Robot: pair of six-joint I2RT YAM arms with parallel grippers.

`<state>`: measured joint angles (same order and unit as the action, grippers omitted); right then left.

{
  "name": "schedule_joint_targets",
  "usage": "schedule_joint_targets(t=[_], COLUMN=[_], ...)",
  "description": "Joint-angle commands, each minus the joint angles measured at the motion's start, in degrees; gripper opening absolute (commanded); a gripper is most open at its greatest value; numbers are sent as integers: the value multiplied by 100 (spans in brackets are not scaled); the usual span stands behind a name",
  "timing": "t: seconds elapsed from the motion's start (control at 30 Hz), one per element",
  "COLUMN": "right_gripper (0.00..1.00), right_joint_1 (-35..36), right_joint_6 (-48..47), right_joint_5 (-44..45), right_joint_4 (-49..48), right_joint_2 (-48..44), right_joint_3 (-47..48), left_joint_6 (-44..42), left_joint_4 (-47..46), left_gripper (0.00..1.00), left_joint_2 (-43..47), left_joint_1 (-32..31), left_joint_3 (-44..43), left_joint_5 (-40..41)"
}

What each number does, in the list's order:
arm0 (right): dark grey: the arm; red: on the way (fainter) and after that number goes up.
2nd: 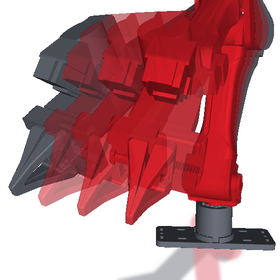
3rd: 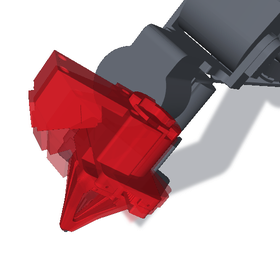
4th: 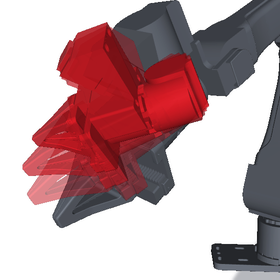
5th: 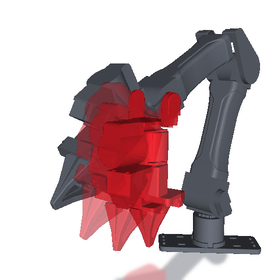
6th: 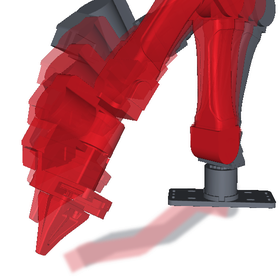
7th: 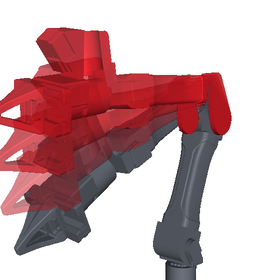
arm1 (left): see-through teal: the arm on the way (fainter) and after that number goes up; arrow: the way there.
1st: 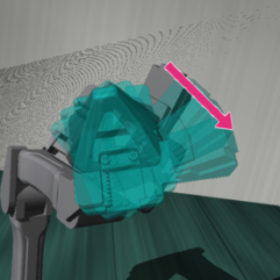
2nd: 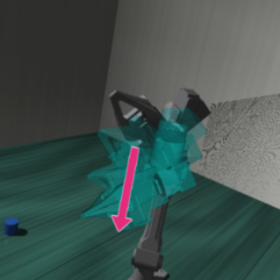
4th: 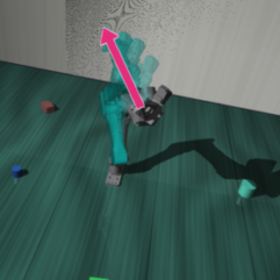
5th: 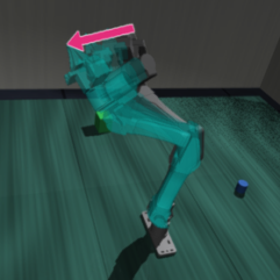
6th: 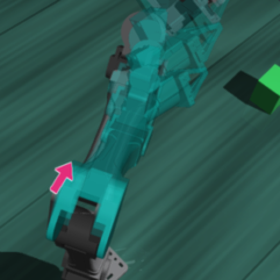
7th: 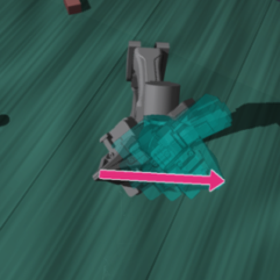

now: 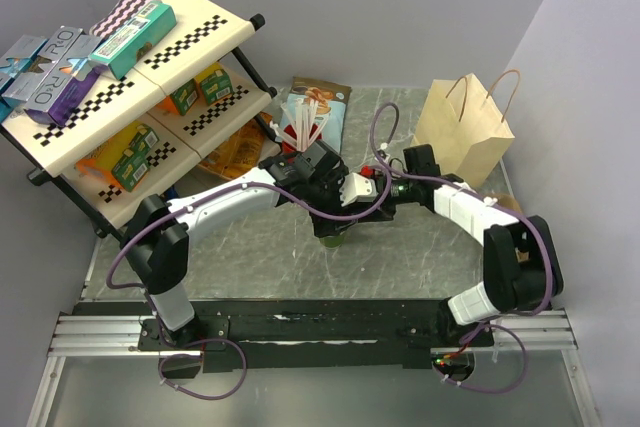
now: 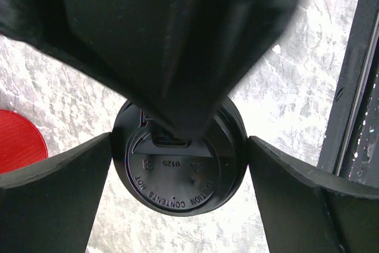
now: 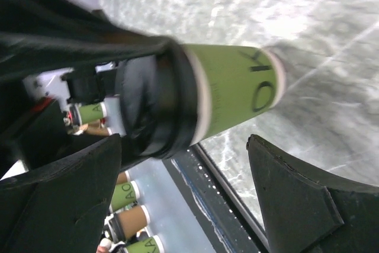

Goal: Pack the takeout coffee

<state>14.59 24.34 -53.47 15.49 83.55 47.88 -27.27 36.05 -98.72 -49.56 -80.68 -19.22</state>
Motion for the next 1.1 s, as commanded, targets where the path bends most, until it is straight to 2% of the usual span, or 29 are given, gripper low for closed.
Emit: schedule_joint_targets(t=[0.0, 0.5, 0.77, 0.87, 1.0, 1.07], right_gripper=[92, 89, 89, 89, 89, 89], right_joint_1=[9, 9, 18, 53, 132, 176], right_joint_6=[-86, -412, -465, -509, -553, -579], right_joint_5=[433, 856, 909, 883, 874, 856], right_joint_4=[288, 622, 649, 666, 657, 657], right_joint_2=[284, 223, 162, 162, 162, 170], right_joint_3=[257, 178, 204, 283, 406, 459], left_joint_6=[116, 90, 503, 827, 2151, 2488], left_joint_4=[33, 130, 16, -150, -564, -556], left_gripper=[99, 99, 99, 99, 99, 99], left_joint_2=[248, 353, 625, 880, 1319, 1372], left_joint_1=[17, 60, 499, 797, 1203, 1299], left_joint_3=[35, -105, -79, 96, 526, 641], left_joint_5=[-82, -494, -890, -838, -400, -372])
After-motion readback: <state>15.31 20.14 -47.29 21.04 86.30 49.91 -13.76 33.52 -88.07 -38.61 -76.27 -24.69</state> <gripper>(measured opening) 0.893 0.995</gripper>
